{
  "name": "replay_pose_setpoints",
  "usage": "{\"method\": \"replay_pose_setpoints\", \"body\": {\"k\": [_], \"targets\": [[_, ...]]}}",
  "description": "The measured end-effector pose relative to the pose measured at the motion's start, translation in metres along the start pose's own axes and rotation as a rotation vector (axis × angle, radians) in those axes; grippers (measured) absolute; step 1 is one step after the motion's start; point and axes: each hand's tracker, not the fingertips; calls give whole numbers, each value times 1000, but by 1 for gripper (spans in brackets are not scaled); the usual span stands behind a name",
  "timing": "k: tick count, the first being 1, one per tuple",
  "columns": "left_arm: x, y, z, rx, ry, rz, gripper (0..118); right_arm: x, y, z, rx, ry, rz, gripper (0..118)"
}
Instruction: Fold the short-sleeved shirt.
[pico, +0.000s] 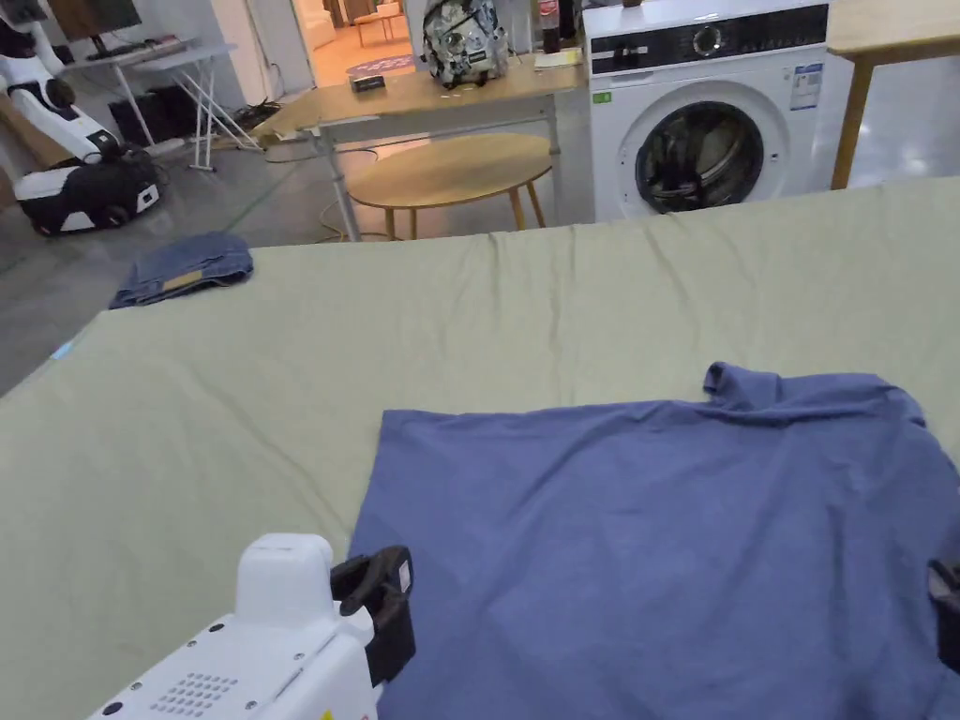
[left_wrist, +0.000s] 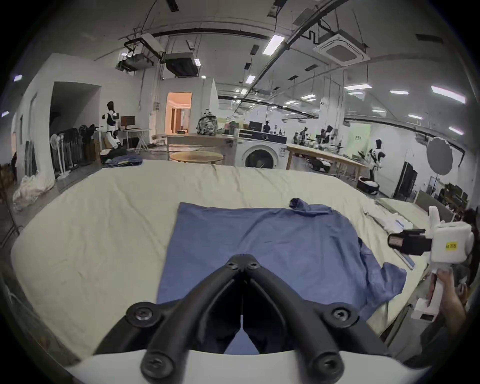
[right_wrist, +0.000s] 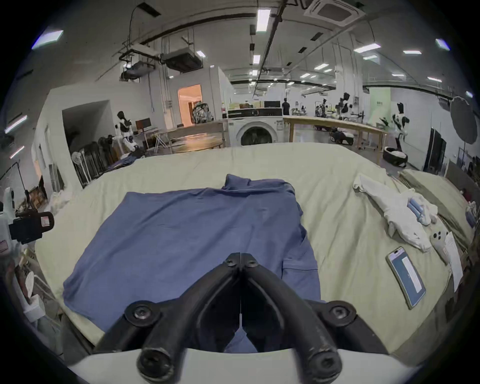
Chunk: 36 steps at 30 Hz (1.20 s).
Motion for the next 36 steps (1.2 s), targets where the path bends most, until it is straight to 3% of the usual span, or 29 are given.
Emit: {"method": "replay_pose_setpoints", "body": {"k": [1,2,3,4,7,14,17,20,21,23,24,25,26,27,31,34,36], "targets": [[-13,-6,7,-17,-13,6,0,0,-2,1,-2,3,3,0],[-26,-12,12,-43,-32,18,18,-1,-4,2,-3,3,1,0],[-39,-22,18,-74,-31,39,46,0,-6,2,-7,11,-7,0],[-50,-32,22,-112,-5,52,61,1,-9,1,-19,26,-26,0],[-70,-65,38,-210,77,12,61,-1,-15,4,-44,33,-53,0],[-87,-126,27,-366,90,65,61,2,-26,8,-88,35,-93,0],[-82,-135,15,-400,136,59,46,6,-26,15,-87,25,-95,0],[-73,-129,16,-402,131,-1,9,17,-29,26,-83,-2,-105,0],[-71,-128,13,-405,114,6,2,22,-32,31,-82,-17,-121,0],[-62,-129,10,-423,105,1,2,32,-37,44,-79,-44,-158,0],[-57,-129,7,-451,117,-36,2,37,-40,52,-71,-70,-175,7],[-54,-130,7,-457,128,-77,2,42,-45,60,-60,-107,-184,29],[-55,-128,5,-464,126,-52,2,48,-51,67,-46,-129,-186,64],[-56,-126,5,-479,129,-14,2,54,-58,71,-44,-160,-181,76],[-47,-120,12,-467,127,53,2,85,-95,70,-104,-170,-214,75],[-38,-118,14,-454,137,63,2,85,-112,57,-159,-147,-241,74],[-37,-115,14,-455,140,67,2,84,-117,45,-187,-160,-252,64]]}}
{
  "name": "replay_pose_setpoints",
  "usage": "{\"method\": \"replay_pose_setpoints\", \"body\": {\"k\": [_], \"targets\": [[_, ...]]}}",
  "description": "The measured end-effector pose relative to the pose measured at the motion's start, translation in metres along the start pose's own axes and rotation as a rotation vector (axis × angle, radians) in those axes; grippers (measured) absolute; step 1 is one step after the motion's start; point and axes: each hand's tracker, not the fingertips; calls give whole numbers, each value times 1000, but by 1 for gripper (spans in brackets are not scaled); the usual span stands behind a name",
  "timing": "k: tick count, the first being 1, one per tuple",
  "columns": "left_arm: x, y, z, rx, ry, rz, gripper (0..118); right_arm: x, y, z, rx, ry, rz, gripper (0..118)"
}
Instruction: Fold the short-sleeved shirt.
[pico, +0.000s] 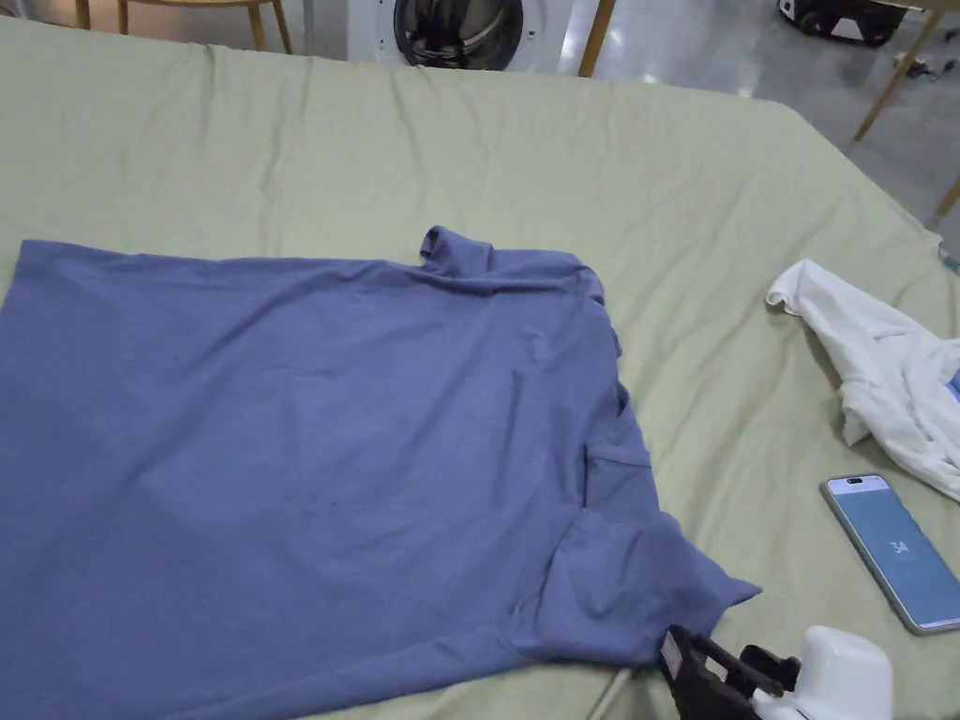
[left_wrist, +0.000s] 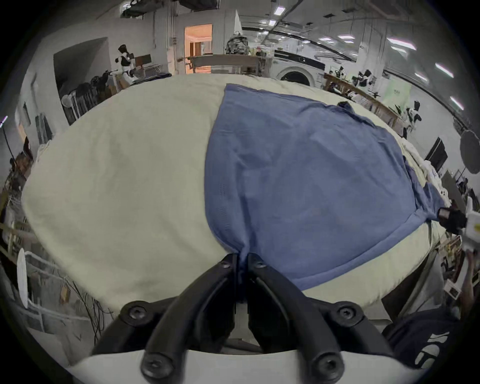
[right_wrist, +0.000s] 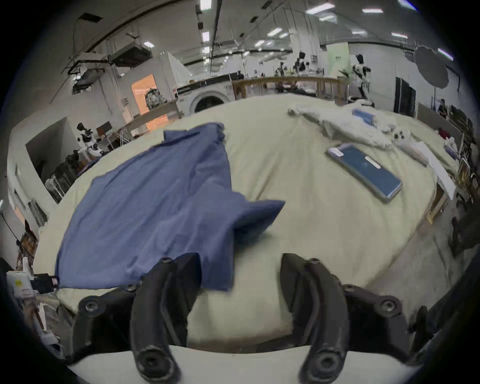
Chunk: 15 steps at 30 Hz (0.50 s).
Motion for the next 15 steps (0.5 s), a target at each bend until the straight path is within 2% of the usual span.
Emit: {"method": "replay_pose_setpoints", "body": {"k": [3,4,5,6,7,8,10,15], "targets": [[-3,1,0,-3,-6,5,2,-3,-2,-17,-19,30,-29,48],[-4,1,-1,-2,-7,5,2,-6,-1,-20,-26,26,-27,34],[-4,1,0,-1,-9,9,2,-10,-1,-22,-32,15,-14,11],[-3,1,1,2,-12,15,2,-11,0,-22,-34,17,0,0],[-7,0,1,8,-19,29,2,-14,2,-20,-33,47,5,0],[-10,0,4,18,-26,47,2,-18,5,-17,-35,32,12,0],[-10,6,20,110,-45,97,2,-26,16,-10,-22,17,81,0],[1,78,31,227,-96,31,2,-48,78,-17,95,95,185,0]]}}
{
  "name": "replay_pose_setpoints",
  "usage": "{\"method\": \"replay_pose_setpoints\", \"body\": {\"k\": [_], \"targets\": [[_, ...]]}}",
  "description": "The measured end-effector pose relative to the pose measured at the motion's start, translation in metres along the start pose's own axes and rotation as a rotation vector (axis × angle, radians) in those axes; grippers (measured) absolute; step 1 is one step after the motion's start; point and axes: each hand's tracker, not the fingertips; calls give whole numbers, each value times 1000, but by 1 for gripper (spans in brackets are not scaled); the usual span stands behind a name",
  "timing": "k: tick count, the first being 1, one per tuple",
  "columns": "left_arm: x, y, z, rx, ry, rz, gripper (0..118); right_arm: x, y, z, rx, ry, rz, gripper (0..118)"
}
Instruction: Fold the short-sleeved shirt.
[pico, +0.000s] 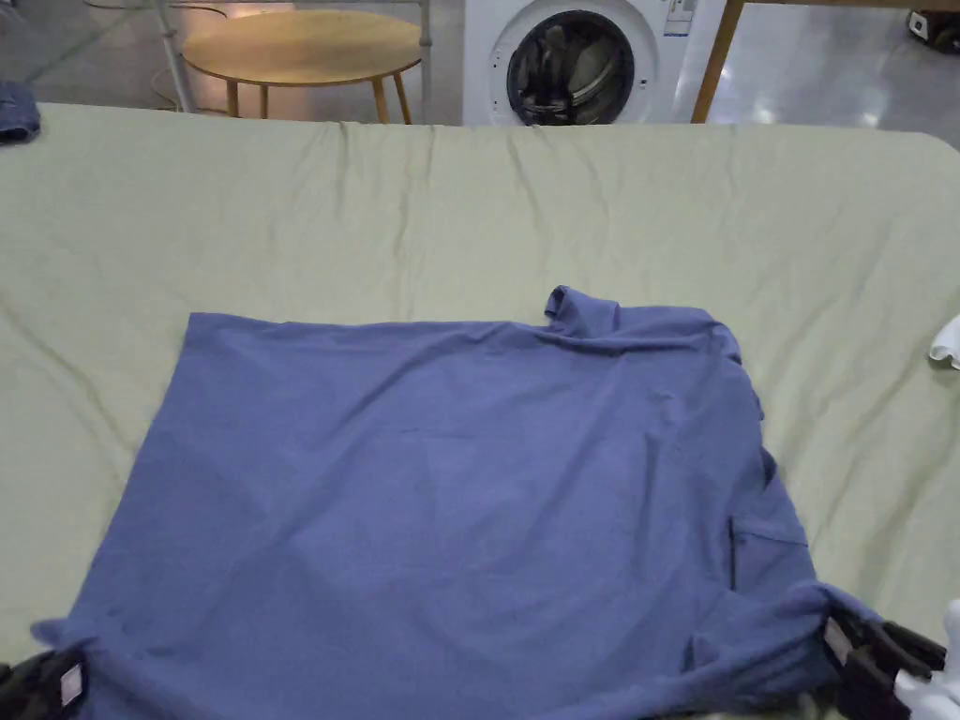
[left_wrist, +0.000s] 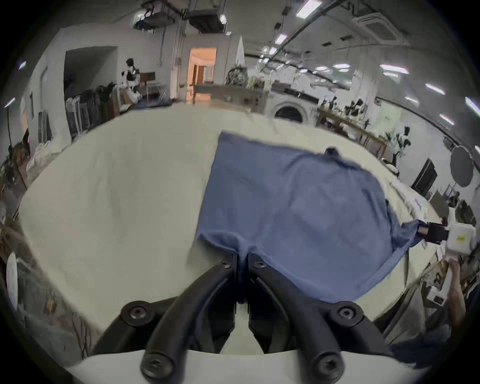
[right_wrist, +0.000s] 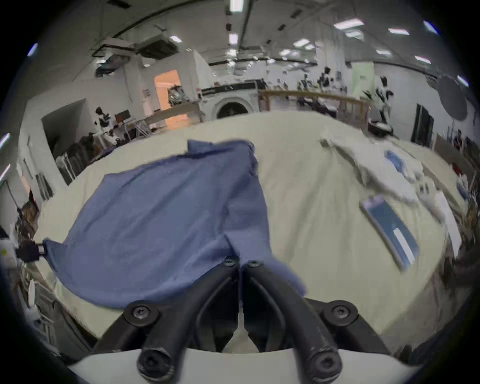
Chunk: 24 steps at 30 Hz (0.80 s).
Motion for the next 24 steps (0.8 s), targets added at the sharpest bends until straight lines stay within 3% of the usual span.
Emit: {"method": "replay_pose_setpoints", "body": {"k": [7,13,17,18,19,20,24], "targets": [[-10,101,-85,58,-45,-34,2,-8,82,-91,31,9,23,0],[-47,105,-163,-4,19,14,2,19,105,-174,-54,-62,-51,0],[-45,97,-189,-56,30,26,3,16,99,-194,-106,-73,-53,3],[-46,93,-192,-64,-14,48,17,16,97,-199,-112,-77,-39,14],[-46,89,-192,-50,0,41,47,10,96,-191,-106,-84,-15,36],[-37,88,-186,-22,42,22,67,9,95,-189,-99,-120,22,57],[-27,92,-150,100,-61,53,67,6,86,-152,122,-153,51,57]]}}
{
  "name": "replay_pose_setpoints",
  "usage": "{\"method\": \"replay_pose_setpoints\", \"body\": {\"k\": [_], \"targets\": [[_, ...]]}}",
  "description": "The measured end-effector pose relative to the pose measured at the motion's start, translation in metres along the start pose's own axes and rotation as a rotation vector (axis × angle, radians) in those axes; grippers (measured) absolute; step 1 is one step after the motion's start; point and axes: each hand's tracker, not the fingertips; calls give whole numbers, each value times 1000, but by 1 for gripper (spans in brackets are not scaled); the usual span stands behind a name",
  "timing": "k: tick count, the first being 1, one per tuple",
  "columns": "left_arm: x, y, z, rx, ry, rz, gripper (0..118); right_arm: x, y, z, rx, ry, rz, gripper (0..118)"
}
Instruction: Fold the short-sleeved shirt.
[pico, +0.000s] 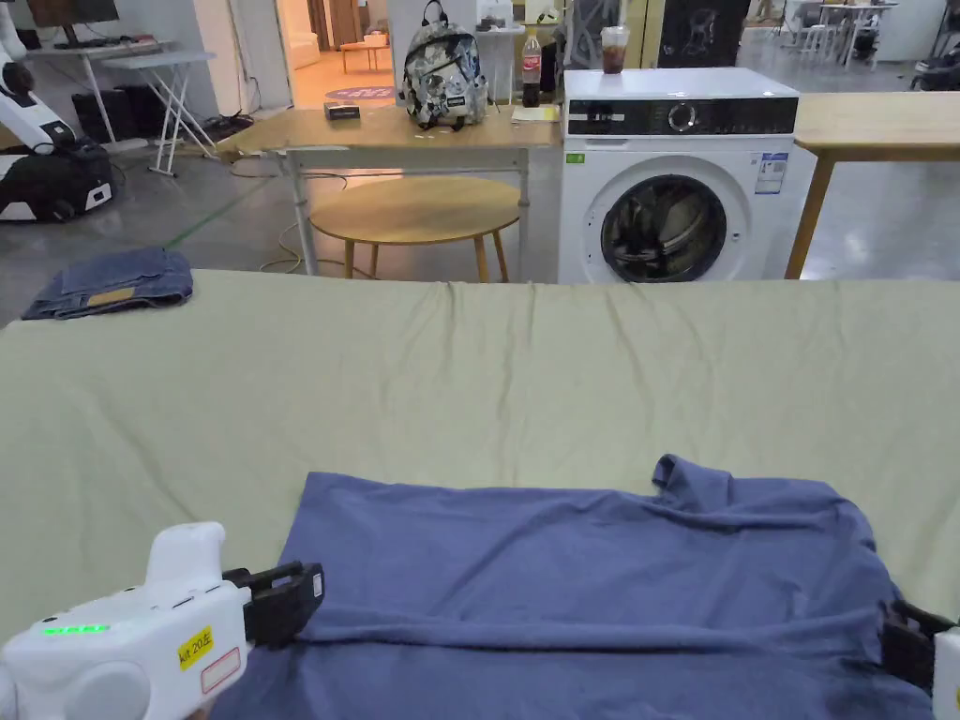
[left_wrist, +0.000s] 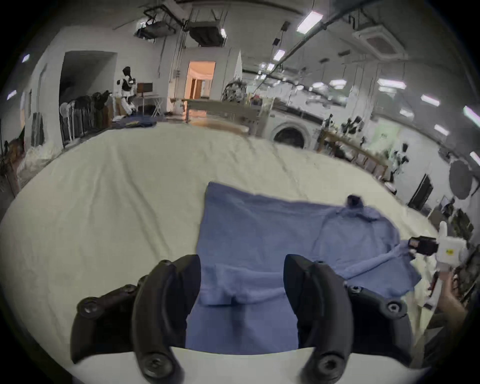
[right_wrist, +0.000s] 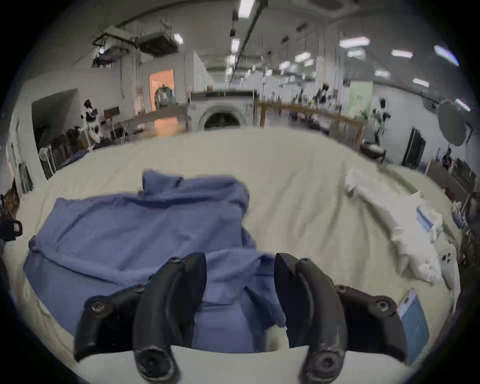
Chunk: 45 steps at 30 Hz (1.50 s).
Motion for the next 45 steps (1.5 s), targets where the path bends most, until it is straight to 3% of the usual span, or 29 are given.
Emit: {"method": "replay_pose_setpoints", "body": {"k": [5,7,8,9,11,14,18,21,23,24,25,26,32,33,34,35,36,37,38,41,45], "targets": [[43,14,26,95,12,-45,67,-40,13,36,35,150,54,55],[60,16,28,90,4,-78,67,-74,28,59,20,205,115,37],[64,15,30,105,-16,-103,62,-84,29,63,15,241,146,15],[69,14,32,107,-27,-126,48,-95,29,67,8,247,170,4],[79,11,40,95,-51,-186,0,-111,24,75,16,217,207,0],[88,3,50,129,13,-275,0,-117,16,85,8,221,200,0],[73,3,56,87,-52,-217,0,-104,10,86,-44,252,72,0],[36,3,65,65,-144,-14,0,-88,7,94,-44,253,48,0],[4,-4,68,51,-160,68,0,-76,-1,104,-47,298,-18,0],[-24,-11,65,28,-167,74,15,-69,-7,107,-75,336,-36,0],[-24,-14,65,-2,-148,85,42,-65,-13,109,-105,342,-35,0],[-31,-18,62,-40,-96,94,61,-64,-18,111,-98,309,-32,0],[-47,-40,21,-138,-20,155,60,-50,-32,115,-129,291,-63,0],[-48,-44,11,-174,-28,174,54,-47,-33,116,-129,278,-69,0],[-49,-50,0,-209,-82,219,40,-43,-35,117,-129,273,-77,0],[-49,-56,-10,-255,-89,243,13,-40,-37,117,-133,269,-83,0],[-43,-64,-22,-320,-40,223,4,-36,-38,118,-137,258,-90,0],[-36,-72,-28,-347,29,172,2,-31,-40,120,-138,244,-93,0],[-31,-73,-23,-259,38,120,0,-27,-42,121,-139,231,-91,0],[-23,-62,-23,-295,47,116,0,-11,-44,122,-143,178,-88,0],[-18,-62,-23,-310,59,55,0,9,-40,116,-137,150,-144,0]]}}
